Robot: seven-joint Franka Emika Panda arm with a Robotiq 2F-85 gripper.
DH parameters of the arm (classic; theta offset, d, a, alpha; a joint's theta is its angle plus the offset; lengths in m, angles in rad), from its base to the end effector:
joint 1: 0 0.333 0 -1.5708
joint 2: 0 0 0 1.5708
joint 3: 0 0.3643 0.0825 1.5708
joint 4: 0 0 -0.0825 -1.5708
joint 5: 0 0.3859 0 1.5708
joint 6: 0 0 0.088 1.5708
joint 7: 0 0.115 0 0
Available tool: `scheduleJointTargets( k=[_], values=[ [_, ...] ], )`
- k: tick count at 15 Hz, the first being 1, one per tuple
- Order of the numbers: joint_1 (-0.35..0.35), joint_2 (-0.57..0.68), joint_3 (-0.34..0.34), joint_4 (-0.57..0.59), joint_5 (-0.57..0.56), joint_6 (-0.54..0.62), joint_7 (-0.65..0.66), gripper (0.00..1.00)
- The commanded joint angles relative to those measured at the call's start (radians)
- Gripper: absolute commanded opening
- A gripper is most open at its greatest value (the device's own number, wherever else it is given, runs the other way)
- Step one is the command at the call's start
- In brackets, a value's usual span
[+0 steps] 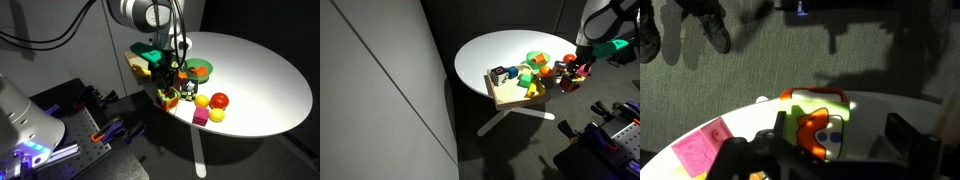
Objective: Put the plush block inside the box
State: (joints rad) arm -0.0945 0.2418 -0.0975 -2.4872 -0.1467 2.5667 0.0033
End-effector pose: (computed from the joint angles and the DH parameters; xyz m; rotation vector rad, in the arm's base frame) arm 0.4574 -0.0886 0.2193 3.0516 -0.0987 -0.2606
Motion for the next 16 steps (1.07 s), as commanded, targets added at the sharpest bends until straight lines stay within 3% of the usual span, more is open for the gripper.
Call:
scheduleJointTargets(
  k=[1,8,16],
  values=[
    [0.007,0.0,-0.006,0.001,0.003,-0.002,-0.002,1.0],
    [0.008,0.035,-0.014,0.021,0.004,0.047,0.021,1.0],
    [0.019,0.121,-0.029,0.033,-0.005,0.186,0.027,1.0]
  ],
)
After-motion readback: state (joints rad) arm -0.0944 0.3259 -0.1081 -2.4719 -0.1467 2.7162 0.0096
